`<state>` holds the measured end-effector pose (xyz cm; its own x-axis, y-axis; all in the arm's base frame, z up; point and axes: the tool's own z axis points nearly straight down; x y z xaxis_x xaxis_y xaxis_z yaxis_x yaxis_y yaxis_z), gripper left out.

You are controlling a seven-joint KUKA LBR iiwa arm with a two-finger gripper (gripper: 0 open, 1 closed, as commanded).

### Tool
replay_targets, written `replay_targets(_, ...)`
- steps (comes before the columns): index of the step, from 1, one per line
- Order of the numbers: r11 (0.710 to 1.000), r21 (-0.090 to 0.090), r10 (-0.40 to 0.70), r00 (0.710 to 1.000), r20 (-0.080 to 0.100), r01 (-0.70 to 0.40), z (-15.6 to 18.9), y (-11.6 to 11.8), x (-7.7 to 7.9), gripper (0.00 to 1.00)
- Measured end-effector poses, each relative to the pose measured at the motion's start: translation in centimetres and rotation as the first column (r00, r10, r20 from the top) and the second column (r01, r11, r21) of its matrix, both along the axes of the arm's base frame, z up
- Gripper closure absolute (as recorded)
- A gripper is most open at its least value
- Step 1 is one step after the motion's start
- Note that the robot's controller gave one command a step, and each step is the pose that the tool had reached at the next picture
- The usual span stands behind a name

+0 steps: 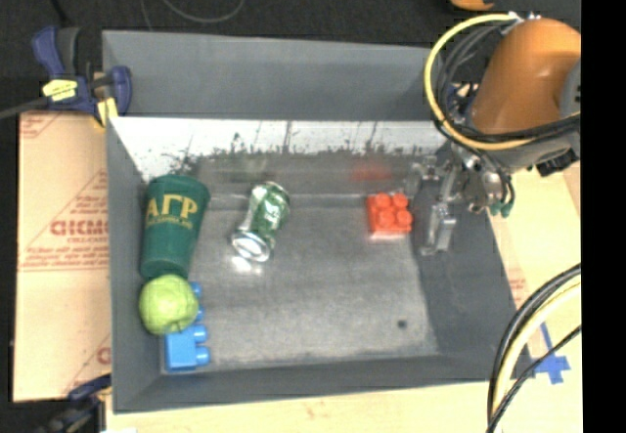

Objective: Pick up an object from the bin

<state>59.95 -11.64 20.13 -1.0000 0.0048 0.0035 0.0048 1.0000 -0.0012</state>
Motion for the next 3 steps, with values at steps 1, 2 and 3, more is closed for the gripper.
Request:
replay_targets(1, 1.0, -0.001, 0.002, 1.0, 0.008, -0.002, 0.5, 0.0, 0.2, 0.0)
replay_targets(2, 1.0, -0.002, -0.006, 1.0, 0.013, 0.006, -2.8, 0.4, 1.2, 0.0)
replay_targets(3, 0.998, 0.002, -0.071, 0.997, 0.008, 0.071, -5.6, 0.8, 2.3, 0.0)
